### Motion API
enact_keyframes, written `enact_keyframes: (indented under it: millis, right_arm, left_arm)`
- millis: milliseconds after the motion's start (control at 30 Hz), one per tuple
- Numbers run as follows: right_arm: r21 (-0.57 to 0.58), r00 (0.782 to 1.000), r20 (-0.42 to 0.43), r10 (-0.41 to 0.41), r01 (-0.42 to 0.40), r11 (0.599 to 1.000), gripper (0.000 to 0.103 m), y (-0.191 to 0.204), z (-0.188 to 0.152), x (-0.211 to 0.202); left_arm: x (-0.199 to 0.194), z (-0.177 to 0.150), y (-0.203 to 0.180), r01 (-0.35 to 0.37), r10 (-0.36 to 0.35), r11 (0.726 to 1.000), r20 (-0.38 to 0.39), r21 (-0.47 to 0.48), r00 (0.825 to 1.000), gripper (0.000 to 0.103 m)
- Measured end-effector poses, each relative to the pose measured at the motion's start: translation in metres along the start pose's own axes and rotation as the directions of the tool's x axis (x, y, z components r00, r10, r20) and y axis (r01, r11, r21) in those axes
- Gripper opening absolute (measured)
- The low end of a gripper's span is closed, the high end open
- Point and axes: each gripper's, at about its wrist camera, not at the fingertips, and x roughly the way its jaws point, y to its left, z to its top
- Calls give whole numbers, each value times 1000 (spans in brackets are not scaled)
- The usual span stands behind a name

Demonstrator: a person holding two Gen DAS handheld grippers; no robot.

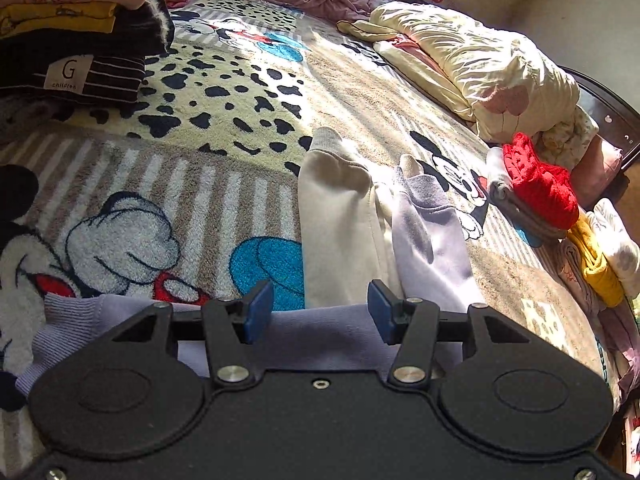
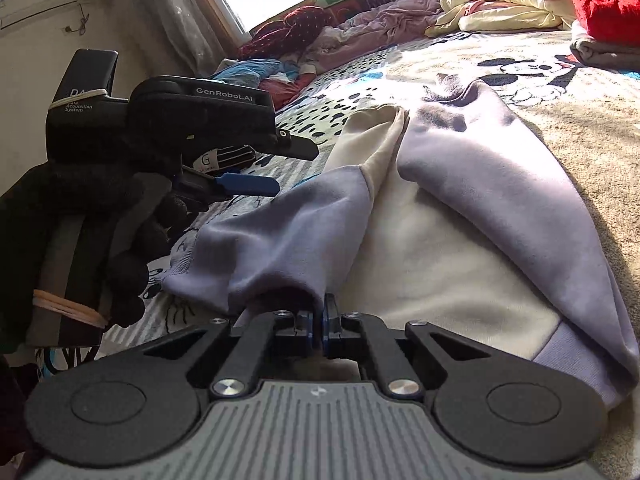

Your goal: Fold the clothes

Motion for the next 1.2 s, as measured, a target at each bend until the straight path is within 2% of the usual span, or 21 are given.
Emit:
enact_keyframes:
  millis: [100, 233, 333, 367, 433, 500, 567, 600, 733, 800, 833, 933, 1000, 1067, 1133, 1200]
  right_arm:
    - [11, 1000, 7, -22, 22, 1000, 6, -7, -2, -3]
    - [-117, 998, 8, -58, 59, 991, 7, 9, -5, 0]
    - [-50, 999, 32, -34, 36, 998, 11, -1, -3, -17]
    - [-48, 998, 42, -36, 38, 998, 14, -4, -3, -24]
    - [-45, 998, 54, -39, 41, 998, 24, -8, -5, -38]
    - [-31, 998, 52, -34, 35, 999, 25, -15, -9, -48]
    - [-19, 998, 47, -39, 40, 999, 24, -21, -14, -56]
    - [-15, 998, 42, -47, 48, 999, 25, -23, -18, -58]
    - [-26, 997, 35, -64, 65, 998, 24, -23, -28, -66]
    - [-44, 997, 42, -64, 66, 997, 24, -19, -31, -71]
    - [-49, 997, 46, -62, 64, 997, 25, -18, -32, -72]
    - [-91, 997, 64, -54, 60, 994, 25, -10, -32, -74]
    - [-128, 996, 79, -47, 57, 990, 25, -2, -32, -75]
    - [-189, 995, 101, -26, 45, 981, 25, 10, -29, -74]
    - [-232, 993, 116, -4, 32, 972, 25, 21, -27, -72]
    - [-261, 992, 121, 16, 17, 965, 24, 29, -25, -68]
  left_arm:
    - [-15, -4, -8, 36, -37, 999, 14, 19, 999, 51]
    - [-45, -23, -20, 90, -92, 993, 15, 75, 996, 51]
    - [-64, -48, -23, 123, -121, 984, -24, 129, 992, 49]
    - [-69, -57, -23, 130, -125, 980, -39, 151, 991, 43]
    - [-70, -74, -24, 122, -111, 976, -70, 182, 991, 32]
    - [-61, -91, -22, 111, -92, 976, -108, 188, 990, 32]
    - [-38, -112, -18, 82, -44, 974, -179, 209, 983, 32]
    - [-36, -119, -17, 72, -34, 970, -164, 232, 986, 32]
    - [-62, -115, -3, 100, -90, 990, -96, 104, 991, 33]
    - [-75, -111, 18, 61, -61, 998, -46, -5, 997, 41]
    - [-79, -109, 31, 34, -36, 997, -26, -73, 999, 41]
    - [-88, -103, 70, -55, 63, 960, 22, -276, 998, 41]
    - [-89, -97, 85, -88, 109, 932, 42, -350, 993, 41]
    - [-85, -86, 98, -123, 164, 907, 71, -402, 984, 41]
    - [-75, -77, 109, -105, 158, 883, 79, -457, 984, 41]
    - [-62, -65, 111, -118, 172, 891, 84, -439, 982, 37]
